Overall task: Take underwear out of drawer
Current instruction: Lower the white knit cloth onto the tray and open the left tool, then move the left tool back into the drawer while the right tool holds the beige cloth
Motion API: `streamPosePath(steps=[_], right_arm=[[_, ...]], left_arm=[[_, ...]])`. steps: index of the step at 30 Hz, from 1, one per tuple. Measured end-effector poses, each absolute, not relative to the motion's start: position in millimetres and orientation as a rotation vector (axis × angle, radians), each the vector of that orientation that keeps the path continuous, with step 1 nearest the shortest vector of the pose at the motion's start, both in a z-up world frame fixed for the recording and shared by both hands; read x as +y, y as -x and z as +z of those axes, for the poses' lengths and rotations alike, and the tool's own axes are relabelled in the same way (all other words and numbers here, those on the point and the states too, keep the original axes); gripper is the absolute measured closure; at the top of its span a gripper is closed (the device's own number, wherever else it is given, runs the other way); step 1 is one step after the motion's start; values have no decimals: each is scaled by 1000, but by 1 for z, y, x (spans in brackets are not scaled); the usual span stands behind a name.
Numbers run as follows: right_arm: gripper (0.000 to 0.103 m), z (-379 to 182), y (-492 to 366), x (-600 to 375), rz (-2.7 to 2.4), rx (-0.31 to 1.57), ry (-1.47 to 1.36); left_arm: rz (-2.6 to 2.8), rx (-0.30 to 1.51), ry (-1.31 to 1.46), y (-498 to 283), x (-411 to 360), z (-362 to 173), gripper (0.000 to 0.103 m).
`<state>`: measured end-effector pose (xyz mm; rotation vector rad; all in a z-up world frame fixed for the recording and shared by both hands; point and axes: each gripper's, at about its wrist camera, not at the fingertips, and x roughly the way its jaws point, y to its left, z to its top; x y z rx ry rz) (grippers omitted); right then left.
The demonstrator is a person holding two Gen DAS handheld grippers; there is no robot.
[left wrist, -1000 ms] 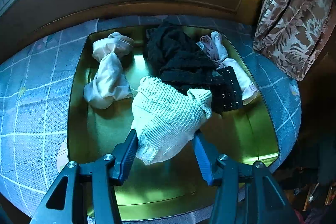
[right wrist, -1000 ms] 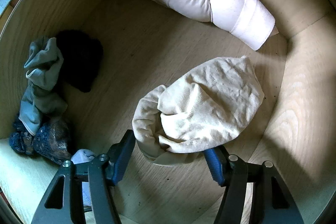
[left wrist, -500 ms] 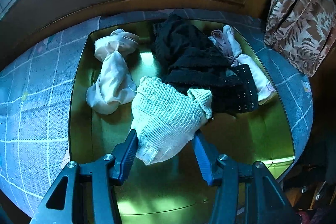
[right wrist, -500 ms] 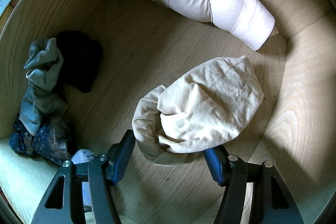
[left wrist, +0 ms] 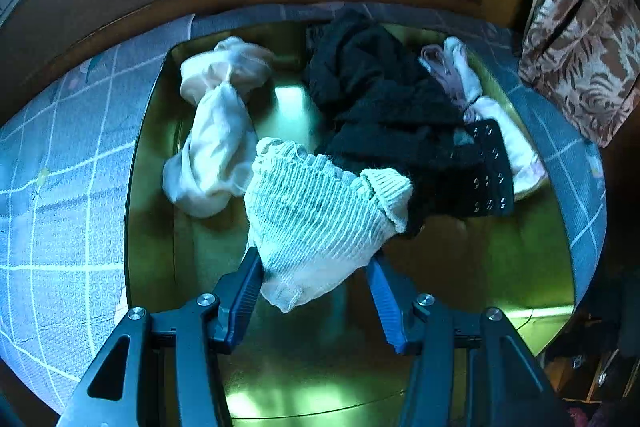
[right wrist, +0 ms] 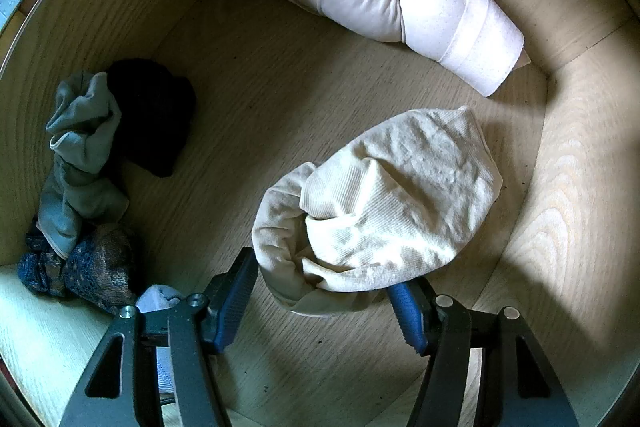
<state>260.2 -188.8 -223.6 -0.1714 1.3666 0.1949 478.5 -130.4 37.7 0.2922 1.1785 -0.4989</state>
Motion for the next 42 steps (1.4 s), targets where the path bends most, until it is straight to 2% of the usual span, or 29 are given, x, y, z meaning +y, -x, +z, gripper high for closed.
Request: streamPosePath(steps=[25,31,34,38,42], right_arm=[[38,-223,-261,-188,199,1366,173],[38,-223,-261,-189,199,1366,173],[38,-223,-261,-188,199,1366,175],[38,-223,-260,-187,200,1367,176],[38,-223,-260,-187,199,1366,176]], left_arm=[[-402,1139,-366,-463,-84,34,50],[-356,1098,-505,-441,-109,23,48],[-380,1093,-523,-434,-115,22,42],[-420,1070,-451,-424,-110,35,41],[-425,955,-397,-394,-98,63,41]])
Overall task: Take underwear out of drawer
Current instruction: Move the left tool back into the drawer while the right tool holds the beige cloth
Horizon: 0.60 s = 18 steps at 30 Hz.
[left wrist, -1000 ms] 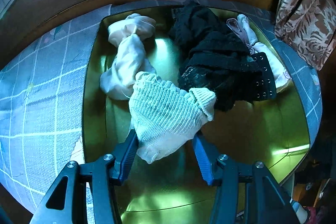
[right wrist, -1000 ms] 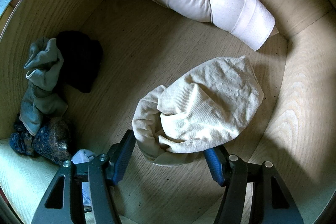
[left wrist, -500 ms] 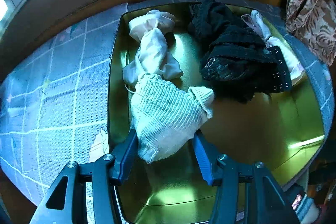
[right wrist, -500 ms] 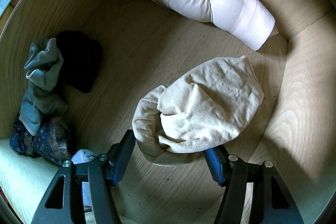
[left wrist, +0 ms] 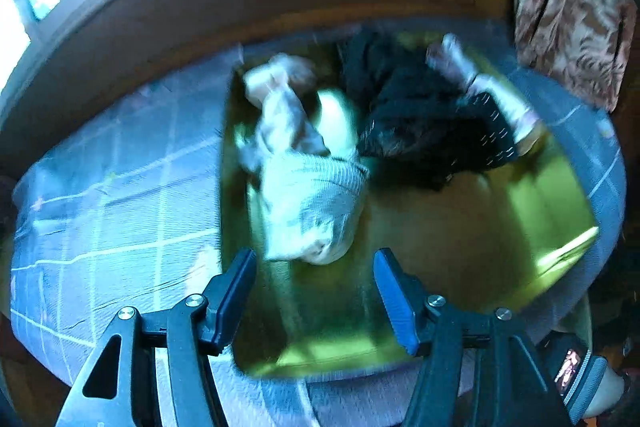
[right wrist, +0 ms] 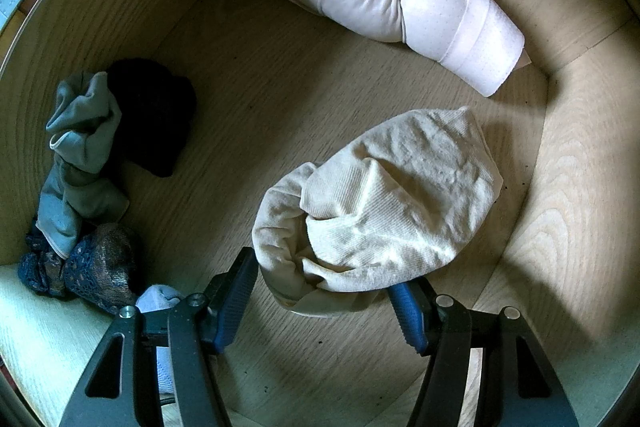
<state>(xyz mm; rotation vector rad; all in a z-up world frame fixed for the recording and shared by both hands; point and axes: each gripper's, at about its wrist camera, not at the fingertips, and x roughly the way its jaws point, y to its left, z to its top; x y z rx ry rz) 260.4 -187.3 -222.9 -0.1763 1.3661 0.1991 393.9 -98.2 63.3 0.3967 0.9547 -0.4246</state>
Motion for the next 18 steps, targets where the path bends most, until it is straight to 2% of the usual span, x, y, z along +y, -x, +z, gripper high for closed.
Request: streamPosePath(steps=[7,18], right_arm=[[37,-223,-260,-186,199,1367,181],[37,-223,-260,-186,199,1367,182]], left_arm=[[-554,916,-427,-320,-87,70,41],[-673,1127,-553,-216,-104,-17,41]])
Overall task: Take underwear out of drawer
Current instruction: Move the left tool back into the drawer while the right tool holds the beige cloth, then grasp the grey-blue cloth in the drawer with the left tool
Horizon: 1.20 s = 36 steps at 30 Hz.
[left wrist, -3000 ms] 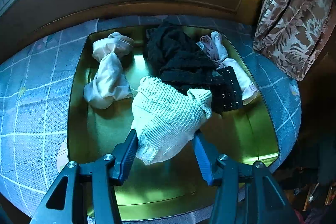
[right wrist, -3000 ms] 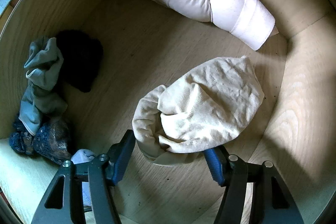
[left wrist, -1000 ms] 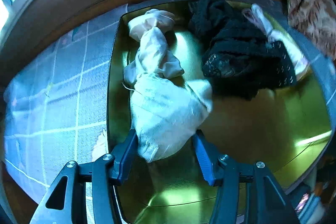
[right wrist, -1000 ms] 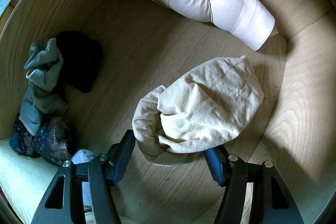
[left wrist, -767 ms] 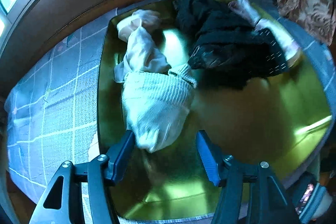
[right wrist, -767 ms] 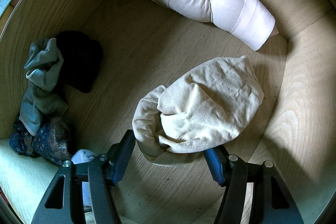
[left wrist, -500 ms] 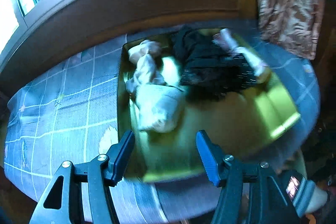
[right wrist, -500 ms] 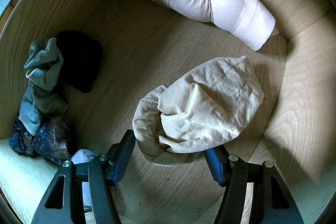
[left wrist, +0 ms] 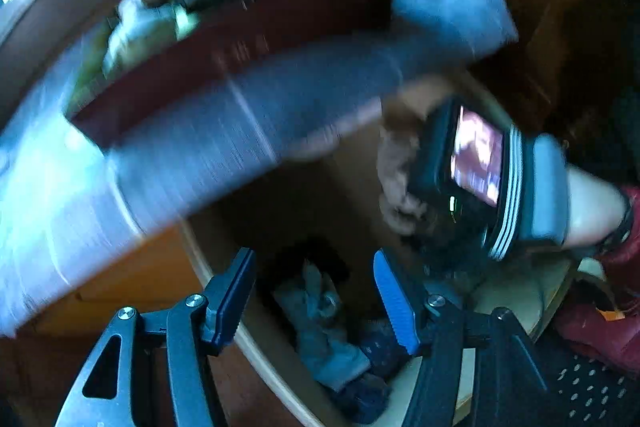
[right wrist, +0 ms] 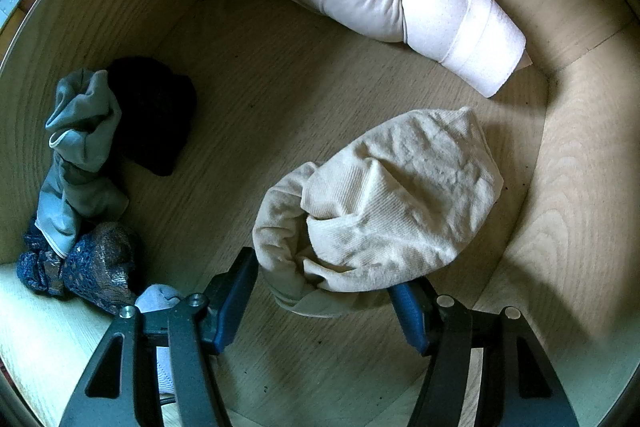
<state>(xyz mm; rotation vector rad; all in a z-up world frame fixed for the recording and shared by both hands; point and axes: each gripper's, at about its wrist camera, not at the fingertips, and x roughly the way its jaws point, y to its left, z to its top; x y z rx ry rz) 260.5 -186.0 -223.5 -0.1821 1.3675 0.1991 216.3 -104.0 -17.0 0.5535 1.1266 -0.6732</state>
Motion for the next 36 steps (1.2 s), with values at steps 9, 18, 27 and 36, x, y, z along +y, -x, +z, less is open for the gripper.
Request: streamPosePath(steps=[9,18,27,36], right_arm=[[43,-224,-260,-187,186,1364,183],[47,-218,-255,-197,99,1366,250],[50,-214,-256,-203,106,1357,243],[50,-212,-256,-206,119,1361,221]], left_arm=[[-568,1245,-706,-185,-109,-88,41],[-513,1249,-845,-175,-137,-127,20],[-738,1296,-549,-170,-143,-112,34],[-483,1210,-729,-181,-118,-120,36]])
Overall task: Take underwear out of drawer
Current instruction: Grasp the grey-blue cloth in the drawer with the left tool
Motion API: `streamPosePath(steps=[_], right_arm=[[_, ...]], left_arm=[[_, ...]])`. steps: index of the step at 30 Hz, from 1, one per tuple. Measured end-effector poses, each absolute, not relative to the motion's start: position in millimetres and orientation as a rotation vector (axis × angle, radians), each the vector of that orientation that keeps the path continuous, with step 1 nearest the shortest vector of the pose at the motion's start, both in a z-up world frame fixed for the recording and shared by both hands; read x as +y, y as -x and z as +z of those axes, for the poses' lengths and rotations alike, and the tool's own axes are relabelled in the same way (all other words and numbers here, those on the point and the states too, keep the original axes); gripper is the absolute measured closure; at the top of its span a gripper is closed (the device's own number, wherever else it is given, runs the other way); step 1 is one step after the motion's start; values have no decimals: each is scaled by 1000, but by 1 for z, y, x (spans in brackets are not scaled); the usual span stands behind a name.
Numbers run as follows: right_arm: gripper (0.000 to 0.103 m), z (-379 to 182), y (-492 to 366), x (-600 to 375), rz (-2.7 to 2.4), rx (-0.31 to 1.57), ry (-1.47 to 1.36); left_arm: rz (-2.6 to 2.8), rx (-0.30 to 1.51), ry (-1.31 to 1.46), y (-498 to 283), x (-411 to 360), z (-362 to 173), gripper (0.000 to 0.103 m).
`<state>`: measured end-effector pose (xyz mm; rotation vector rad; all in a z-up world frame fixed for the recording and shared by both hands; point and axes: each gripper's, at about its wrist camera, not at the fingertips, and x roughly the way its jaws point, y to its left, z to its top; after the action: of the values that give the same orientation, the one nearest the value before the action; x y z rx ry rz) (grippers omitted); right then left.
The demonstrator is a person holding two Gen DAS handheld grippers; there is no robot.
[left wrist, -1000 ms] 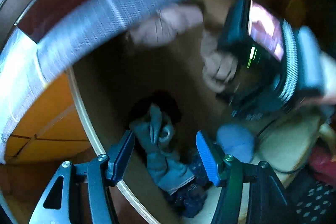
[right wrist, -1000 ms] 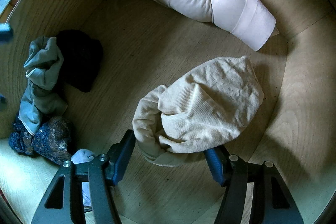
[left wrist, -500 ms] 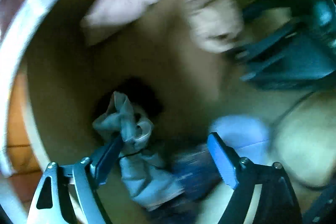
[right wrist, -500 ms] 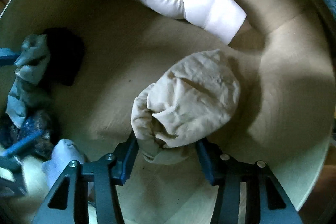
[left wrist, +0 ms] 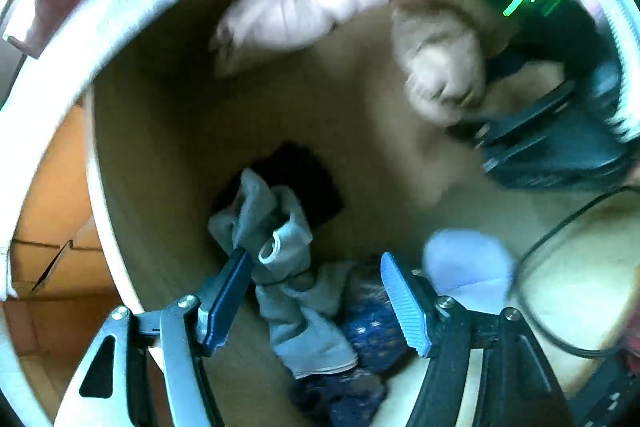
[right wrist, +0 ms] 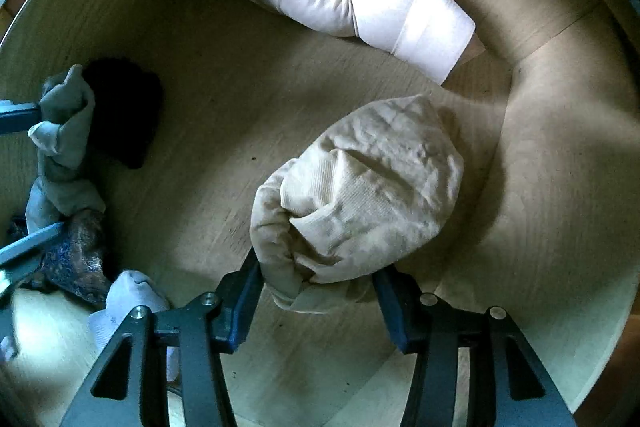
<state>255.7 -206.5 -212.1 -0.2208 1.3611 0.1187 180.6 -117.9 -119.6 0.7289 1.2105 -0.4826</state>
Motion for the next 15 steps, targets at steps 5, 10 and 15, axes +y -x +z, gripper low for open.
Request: streamPosePath(steps=[5,10,15], right_arm=[[50,-212,-260,-212,130,1359,210],[50,-213,-259,-218,145,1346,188],[49,-213,-259,-222,147,1344,186]], left_arm=[[-451,1211,-803,-179,-129,-136,22],[-751,1353,-466,-176,-129,-127,41],[-693,1233,-513,-168,-124,-106,48]])
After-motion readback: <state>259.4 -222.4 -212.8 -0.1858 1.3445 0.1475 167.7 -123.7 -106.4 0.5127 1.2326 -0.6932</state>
